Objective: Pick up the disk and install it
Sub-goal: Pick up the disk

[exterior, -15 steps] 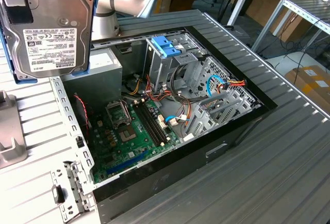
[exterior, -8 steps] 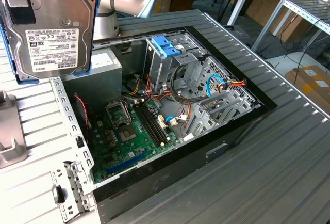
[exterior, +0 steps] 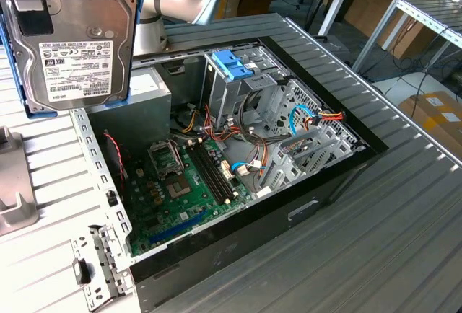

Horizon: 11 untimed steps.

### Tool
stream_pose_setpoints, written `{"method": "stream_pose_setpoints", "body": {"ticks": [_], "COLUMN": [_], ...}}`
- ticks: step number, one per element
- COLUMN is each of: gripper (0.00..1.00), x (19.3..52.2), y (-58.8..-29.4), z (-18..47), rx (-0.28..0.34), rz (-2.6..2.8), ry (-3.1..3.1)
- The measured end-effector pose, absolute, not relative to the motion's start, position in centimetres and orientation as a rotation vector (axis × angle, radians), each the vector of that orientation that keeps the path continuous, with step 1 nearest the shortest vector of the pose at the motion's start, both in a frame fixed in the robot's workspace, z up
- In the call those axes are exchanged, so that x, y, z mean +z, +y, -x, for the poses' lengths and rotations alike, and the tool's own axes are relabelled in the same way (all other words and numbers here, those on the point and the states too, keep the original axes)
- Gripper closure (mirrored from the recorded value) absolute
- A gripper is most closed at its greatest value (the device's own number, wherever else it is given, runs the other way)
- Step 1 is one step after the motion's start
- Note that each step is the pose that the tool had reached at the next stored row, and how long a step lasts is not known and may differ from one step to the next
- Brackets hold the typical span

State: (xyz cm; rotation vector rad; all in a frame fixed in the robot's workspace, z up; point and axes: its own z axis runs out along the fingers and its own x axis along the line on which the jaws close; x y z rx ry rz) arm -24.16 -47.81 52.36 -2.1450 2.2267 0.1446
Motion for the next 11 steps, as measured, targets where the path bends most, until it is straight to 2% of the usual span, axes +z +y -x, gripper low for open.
{"method": "stream_pose_setpoints", "body": {"ticks": [11], "gripper": [0.63], "x": [52.35], "y": [-48.03], "z": [23.87], "rx": [0.144], "rz": [2.145], "ry": [2.227]}}
